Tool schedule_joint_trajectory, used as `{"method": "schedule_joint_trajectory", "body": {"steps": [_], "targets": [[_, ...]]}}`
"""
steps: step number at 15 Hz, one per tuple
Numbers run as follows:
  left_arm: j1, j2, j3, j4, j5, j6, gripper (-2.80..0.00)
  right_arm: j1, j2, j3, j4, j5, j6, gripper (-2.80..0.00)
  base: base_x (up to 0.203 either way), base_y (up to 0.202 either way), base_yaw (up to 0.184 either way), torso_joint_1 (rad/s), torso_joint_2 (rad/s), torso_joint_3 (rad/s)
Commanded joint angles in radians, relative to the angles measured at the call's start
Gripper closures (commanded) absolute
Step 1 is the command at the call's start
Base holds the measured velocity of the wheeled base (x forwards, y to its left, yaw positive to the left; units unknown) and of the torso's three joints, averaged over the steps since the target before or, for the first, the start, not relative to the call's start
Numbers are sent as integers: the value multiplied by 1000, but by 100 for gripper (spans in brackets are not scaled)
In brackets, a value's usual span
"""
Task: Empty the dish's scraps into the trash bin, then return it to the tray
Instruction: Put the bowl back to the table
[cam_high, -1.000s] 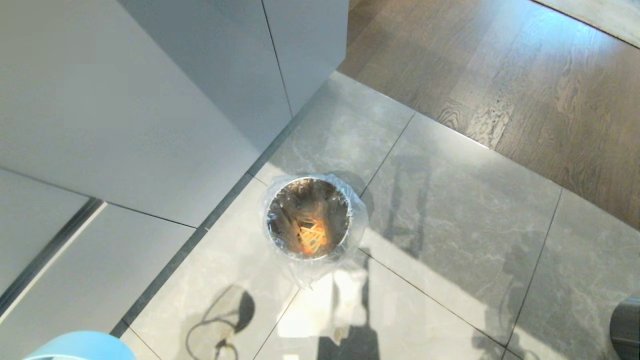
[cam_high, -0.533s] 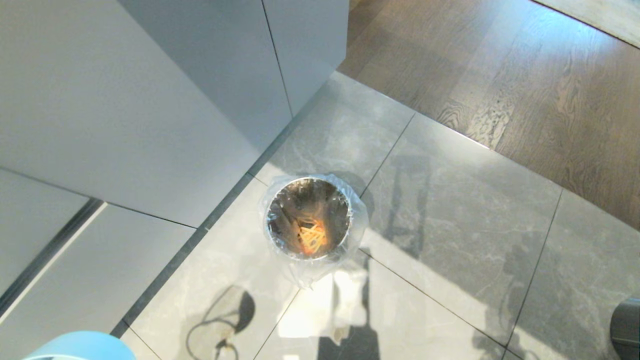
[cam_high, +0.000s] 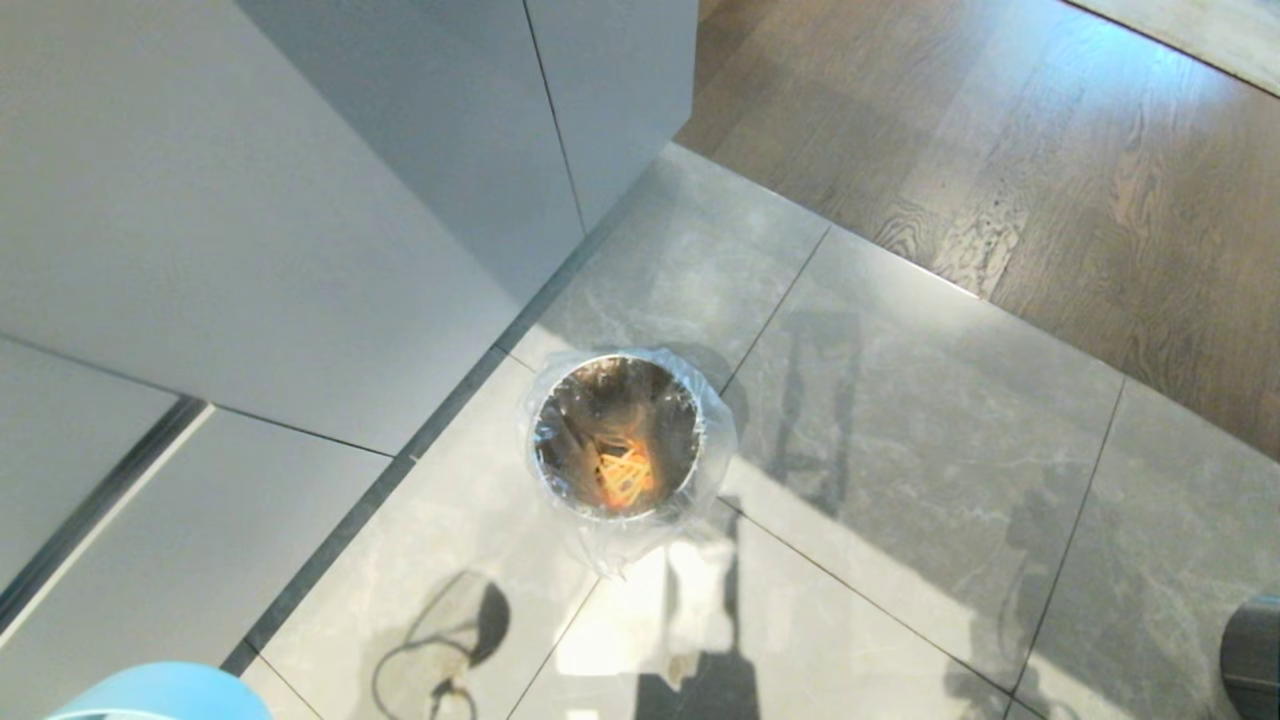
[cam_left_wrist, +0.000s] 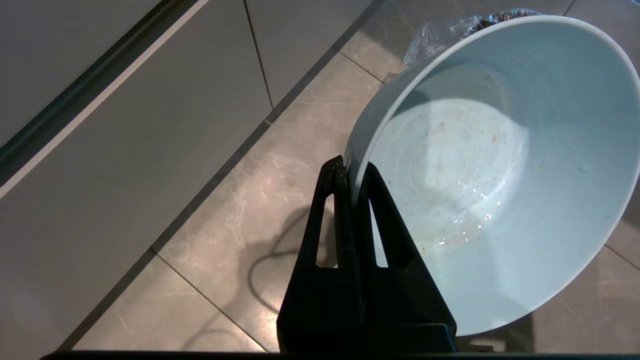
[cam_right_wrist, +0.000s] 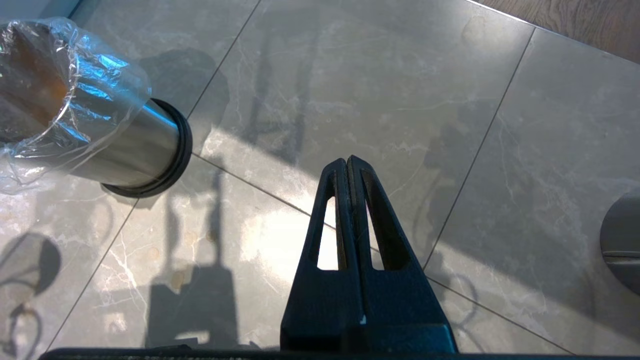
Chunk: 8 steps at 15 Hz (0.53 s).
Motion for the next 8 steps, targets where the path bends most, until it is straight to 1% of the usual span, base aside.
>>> {"method": "schedule_joint_trajectory", "body": {"steps": [1,4,8], "targets": [[-1,0,0,-1,0,-1,0,0,0,0,0,-1,0,0,0,0,0,-2,-2,32],[-1,0,0,-1,0,-1,0,0,0,0,0,0,1,0,0,0,0,2,2,136],[-1,0,0,-1,1,-1,0,0,0,0,0,-1,0,0,0,0,0,4,2,197]]}}
